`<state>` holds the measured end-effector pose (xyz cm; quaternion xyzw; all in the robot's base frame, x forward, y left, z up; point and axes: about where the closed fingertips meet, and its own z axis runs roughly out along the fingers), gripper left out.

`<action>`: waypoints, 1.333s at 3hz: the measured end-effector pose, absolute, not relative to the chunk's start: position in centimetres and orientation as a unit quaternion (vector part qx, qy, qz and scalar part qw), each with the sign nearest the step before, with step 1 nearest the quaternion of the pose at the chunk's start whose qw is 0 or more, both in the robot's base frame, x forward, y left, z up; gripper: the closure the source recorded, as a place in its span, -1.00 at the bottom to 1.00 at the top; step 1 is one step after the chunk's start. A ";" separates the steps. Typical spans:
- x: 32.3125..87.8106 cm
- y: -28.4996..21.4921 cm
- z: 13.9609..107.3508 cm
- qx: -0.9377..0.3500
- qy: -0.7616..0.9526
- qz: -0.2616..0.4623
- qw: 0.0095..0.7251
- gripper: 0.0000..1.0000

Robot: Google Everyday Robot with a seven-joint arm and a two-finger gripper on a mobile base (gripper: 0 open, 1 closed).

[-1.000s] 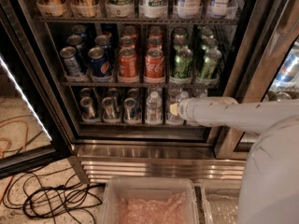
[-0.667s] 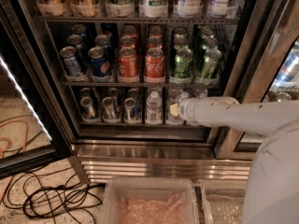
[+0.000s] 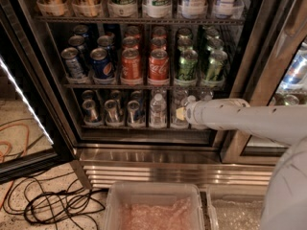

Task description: Pick water bottle from bottom shelf of fridge

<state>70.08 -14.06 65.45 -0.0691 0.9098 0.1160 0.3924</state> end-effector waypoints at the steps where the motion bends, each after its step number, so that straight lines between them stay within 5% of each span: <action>1: 69.5 -14.1 65.9 -0.073 0.913 0.114 0.384 1.00; 4: 67.4 -14.2 68.1 -0.098 0.921 0.115 0.359 1.00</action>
Offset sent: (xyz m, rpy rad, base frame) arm -0.1316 -0.0334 0.0816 -0.1844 0.4073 0.2640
